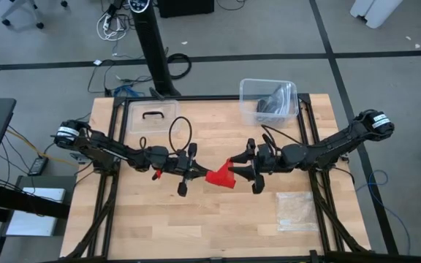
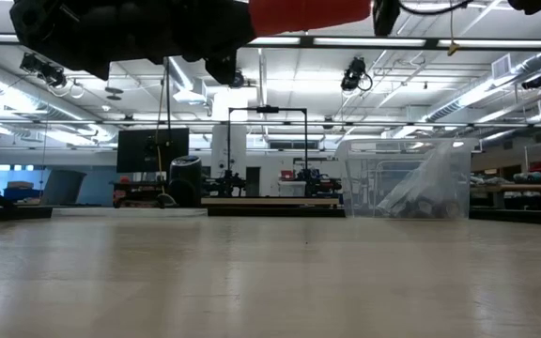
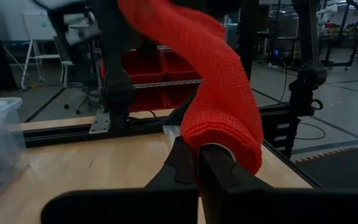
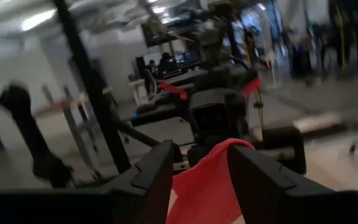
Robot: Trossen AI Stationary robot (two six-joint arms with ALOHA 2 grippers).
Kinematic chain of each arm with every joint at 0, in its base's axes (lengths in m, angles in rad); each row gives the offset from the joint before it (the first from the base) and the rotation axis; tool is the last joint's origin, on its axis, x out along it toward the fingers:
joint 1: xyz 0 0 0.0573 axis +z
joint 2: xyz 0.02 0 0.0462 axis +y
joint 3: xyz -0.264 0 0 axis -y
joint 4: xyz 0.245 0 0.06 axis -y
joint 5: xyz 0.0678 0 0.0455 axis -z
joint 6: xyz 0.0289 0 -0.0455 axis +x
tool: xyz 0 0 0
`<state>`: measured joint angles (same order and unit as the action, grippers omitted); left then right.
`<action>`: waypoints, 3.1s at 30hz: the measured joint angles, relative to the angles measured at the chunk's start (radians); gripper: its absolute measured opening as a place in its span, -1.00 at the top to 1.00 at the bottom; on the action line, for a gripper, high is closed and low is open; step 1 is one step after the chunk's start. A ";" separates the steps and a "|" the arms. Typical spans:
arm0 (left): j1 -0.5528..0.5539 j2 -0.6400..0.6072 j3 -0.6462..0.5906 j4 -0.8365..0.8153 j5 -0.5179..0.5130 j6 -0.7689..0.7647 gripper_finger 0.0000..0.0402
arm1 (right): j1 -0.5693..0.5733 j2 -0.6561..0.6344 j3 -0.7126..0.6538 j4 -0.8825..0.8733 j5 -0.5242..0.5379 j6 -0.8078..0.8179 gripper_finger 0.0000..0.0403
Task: Roll bandage
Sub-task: Roll the red bandage
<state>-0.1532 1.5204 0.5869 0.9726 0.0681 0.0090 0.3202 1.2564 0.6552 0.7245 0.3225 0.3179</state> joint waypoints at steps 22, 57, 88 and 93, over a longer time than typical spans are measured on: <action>0.000 0.000 0.000 -0.025 0.016 0.000 1.00 | 0.064 -0.003 0.000 -0.054 -0.054 -0.034 0.24; 0.000 0.000 0.000 -0.082 -0.007 0.090 1.00 | -0.072 0.280 0.611 -1.097 -0.215 -0.033 0.50; 0.000 0.000 0.000 -0.086 -0.007 0.091 1.00 | -0.061 0.277 0.620 -1.148 -0.215 -0.024 0.40; 0.001 0.000 0.000 -0.087 -0.008 0.091 1.00 | -0.061 0.277 0.620 -1.149 -0.222 -0.039 0.81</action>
<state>-0.1520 1.5208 0.5873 0.8860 0.0597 0.1001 0.2588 1.5337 1.2755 -0.4240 0.1001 0.2794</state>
